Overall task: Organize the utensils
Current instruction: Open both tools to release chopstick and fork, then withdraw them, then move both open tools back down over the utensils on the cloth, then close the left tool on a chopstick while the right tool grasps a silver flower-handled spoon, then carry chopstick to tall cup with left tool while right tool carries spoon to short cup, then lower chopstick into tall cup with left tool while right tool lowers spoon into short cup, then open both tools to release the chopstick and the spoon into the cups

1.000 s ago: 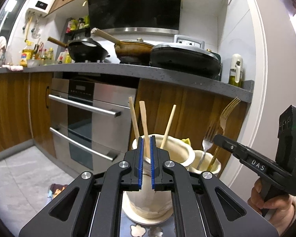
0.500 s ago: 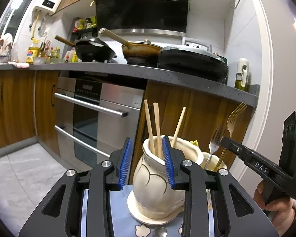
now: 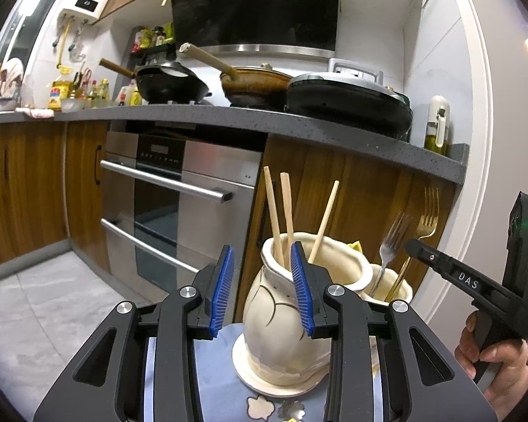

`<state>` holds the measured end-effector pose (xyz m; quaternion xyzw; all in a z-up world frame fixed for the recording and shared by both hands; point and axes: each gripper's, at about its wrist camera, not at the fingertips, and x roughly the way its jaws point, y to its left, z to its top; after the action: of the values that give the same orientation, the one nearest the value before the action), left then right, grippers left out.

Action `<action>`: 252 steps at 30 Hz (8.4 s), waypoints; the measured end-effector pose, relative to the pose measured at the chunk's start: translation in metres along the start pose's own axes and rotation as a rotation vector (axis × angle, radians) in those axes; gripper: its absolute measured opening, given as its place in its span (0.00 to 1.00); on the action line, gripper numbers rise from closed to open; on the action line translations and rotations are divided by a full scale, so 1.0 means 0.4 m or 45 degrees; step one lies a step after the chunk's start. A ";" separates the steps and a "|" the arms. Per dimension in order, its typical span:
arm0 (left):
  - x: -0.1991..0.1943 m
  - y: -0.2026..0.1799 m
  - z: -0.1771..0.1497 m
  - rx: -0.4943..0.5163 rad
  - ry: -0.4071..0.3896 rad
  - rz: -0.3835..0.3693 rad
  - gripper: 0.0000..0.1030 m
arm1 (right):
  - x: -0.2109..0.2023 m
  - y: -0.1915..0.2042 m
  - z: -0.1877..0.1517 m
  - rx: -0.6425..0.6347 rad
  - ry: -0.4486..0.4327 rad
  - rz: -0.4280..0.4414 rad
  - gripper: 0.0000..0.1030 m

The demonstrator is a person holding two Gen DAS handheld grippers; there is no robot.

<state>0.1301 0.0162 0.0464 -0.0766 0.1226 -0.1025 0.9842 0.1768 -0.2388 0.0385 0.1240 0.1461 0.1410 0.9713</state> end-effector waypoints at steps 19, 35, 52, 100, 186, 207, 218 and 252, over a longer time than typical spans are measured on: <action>-0.078 -0.016 -0.021 0.068 -0.017 0.141 0.69 | -0.050 -0.008 -0.031 -0.031 0.068 -0.055 0.59; -0.174 -0.010 -0.128 0.061 0.184 0.208 0.88 | -0.171 0.030 -0.124 -0.098 0.179 0.000 0.95; -0.154 -0.005 -0.244 0.097 0.602 0.181 0.89 | -0.158 0.116 -0.203 -0.265 0.405 0.106 0.95; -0.114 -0.018 -0.251 0.176 0.648 0.116 0.05 | 0.030 0.267 -0.306 -0.409 0.902 0.175 0.15; -0.023 -0.062 0.068 0.066 -0.184 -0.100 0.05 | 0.016 0.098 0.038 -0.236 -0.120 0.068 0.03; -0.041 -0.043 -0.014 0.064 -0.061 -0.137 0.05 | -0.095 0.036 -0.023 -0.087 -0.191 0.145 0.03; -0.038 -0.052 -0.021 0.094 -0.054 -0.146 0.05 | -0.086 0.037 -0.034 -0.133 -0.148 0.095 0.03; -0.111 -0.055 -0.061 0.113 0.035 0.132 0.73 | -0.113 -0.001 -0.081 -0.062 0.095 0.051 0.69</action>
<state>0.0777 0.0018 0.0368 -0.0248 0.1353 -0.0577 0.9888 0.1252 -0.2467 0.0196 0.0978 0.1760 0.1687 0.9649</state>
